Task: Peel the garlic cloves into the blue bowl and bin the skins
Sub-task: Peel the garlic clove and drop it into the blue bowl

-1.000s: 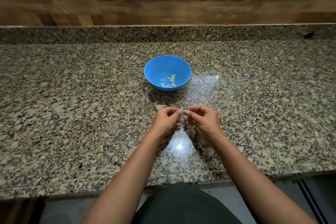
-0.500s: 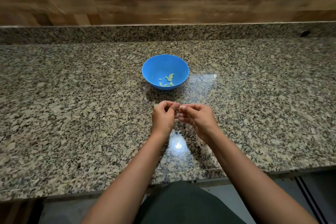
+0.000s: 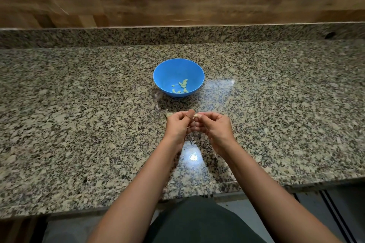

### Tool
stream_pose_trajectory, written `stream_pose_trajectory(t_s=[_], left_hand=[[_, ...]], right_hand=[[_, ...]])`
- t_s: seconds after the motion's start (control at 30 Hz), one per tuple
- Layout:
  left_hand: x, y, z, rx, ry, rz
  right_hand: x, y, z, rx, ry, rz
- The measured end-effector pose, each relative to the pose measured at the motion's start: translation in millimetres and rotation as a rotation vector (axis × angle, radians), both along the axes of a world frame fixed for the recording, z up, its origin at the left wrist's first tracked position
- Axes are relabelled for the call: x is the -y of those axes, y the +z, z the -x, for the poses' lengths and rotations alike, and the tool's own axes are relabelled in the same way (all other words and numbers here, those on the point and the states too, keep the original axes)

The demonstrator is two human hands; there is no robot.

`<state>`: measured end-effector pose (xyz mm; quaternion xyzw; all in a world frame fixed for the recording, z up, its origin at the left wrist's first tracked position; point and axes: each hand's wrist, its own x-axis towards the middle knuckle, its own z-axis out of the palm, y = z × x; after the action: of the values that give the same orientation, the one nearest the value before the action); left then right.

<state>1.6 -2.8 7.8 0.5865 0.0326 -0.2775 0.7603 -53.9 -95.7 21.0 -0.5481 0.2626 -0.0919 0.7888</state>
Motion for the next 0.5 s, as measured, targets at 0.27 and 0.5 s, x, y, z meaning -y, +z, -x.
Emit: stream_pose_trajectory(t_s=[0.27,0.5], left_hand=[[-14,-1,2,0.232,-0.119,-0.19],[-16,1,4,0.297,-0.096,-0.273]], right_hand=[[9,-6,2,-0.076,-0.015,0.261],[7,0,3,-0.055,0.04,0.498]])
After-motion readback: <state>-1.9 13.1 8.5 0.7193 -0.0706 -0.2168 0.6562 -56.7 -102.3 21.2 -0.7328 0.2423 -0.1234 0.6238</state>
